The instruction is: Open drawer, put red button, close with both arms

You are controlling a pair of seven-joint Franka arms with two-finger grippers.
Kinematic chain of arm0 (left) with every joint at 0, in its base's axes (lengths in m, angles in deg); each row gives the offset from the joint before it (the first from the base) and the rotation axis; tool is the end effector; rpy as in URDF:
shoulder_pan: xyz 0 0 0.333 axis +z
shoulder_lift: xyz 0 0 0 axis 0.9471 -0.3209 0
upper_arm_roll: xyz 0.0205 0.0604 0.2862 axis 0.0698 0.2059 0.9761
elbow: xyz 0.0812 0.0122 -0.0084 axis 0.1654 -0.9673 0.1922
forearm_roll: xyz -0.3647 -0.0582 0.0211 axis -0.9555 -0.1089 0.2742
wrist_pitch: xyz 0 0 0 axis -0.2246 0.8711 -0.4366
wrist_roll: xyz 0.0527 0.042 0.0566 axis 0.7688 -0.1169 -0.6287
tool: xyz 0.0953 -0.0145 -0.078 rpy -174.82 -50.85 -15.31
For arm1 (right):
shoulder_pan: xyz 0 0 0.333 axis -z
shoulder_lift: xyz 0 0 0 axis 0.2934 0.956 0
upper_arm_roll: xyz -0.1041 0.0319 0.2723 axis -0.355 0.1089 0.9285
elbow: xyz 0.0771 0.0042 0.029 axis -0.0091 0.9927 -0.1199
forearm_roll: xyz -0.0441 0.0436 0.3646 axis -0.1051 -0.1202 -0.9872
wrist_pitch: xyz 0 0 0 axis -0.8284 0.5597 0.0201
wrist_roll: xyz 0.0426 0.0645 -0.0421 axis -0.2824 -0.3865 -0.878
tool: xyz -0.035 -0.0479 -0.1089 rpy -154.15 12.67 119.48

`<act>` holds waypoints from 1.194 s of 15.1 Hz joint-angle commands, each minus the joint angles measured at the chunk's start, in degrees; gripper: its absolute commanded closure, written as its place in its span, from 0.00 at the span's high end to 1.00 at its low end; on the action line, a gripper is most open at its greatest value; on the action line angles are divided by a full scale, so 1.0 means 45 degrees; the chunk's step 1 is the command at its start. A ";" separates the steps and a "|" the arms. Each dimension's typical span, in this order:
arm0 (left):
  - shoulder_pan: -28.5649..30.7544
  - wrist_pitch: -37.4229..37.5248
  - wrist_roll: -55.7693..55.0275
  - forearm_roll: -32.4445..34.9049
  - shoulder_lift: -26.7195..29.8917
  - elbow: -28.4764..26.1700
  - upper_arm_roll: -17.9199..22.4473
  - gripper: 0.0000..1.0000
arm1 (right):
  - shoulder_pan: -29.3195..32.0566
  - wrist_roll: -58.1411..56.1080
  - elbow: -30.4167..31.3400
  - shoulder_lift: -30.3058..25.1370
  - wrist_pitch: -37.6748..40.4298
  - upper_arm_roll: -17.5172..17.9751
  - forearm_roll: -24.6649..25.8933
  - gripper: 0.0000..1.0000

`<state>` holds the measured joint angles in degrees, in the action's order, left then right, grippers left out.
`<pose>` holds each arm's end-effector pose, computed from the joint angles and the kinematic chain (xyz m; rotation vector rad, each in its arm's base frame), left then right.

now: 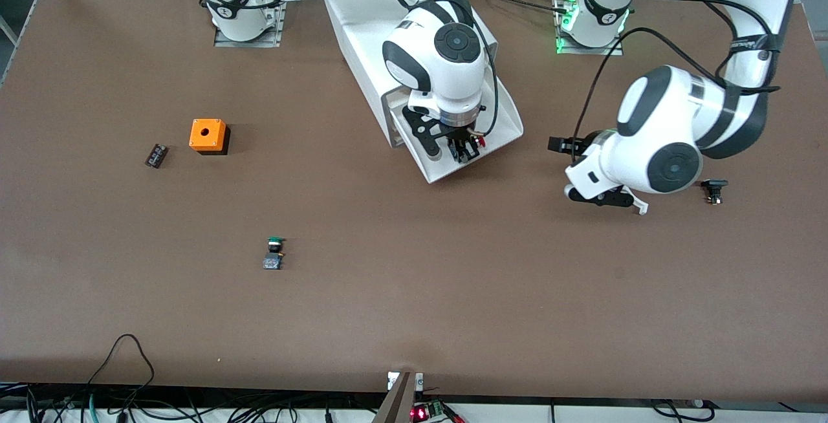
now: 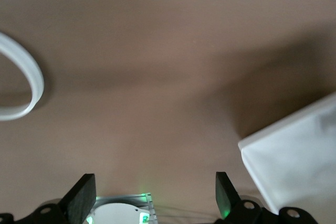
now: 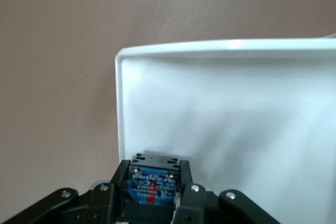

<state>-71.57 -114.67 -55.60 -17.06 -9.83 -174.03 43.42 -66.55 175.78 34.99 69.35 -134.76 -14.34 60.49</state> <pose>0.5376 -0.1739 0.3444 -3.0391 0.0491 0.7806 0.4542 0.5842 0.3151 -2.6126 1.5502 -0.0417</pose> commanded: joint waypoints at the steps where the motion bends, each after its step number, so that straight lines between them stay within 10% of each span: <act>1: -0.0113 0.0101 -0.1033 0.0646 -0.0141 0.0546 0.0080 1.00 | -0.0174 0.0667 0.0228 -0.0177 -0.0119 -0.0084 0.0132 0.02; 2: -0.0016 0.0160 -0.1071 0.0607 -0.0199 0.0897 0.0120 1.00 | -0.0116 0.0669 0.0209 -0.0196 -0.0119 -0.0084 0.0074 0.23; 3: 0.0120 0.0160 -0.1014 0.0626 -0.0490 0.1249 0.0178 1.00 | -0.0018 0.0649 0.0170 -0.0215 -0.0080 -0.0103 0.0054 0.72; 4: 0.0160 0.0160 -0.1013 0.0530 -0.0764 0.1658 0.0179 1.00 | 0.0021 0.0610 0.0131 -0.0254 -0.0002 -0.0103 0.0170 1.00; 11: 0.0375 -0.0695 -0.1166 0.0470 -0.1351 0.1820 0.0198 1.00 | 0.0254 -0.1161 -0.0180 -0.1189 0.0562 -0.1000 0.0132 1.00; 18: -0.0346 -0.5888 -0.5401 0.0548 -0.0474 -0.1421 -0.0464 1.00 | 0.2655 -0.7742 -0.1100 -0.1700 0.2341 -0.0826 -0.0258 1.00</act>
<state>-71.37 -135.32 -73.47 -15.68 -15.54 -174.74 42.53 -57.11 148.69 30.44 62.08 -126.09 -18.98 60.15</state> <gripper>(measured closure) 0.000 0.000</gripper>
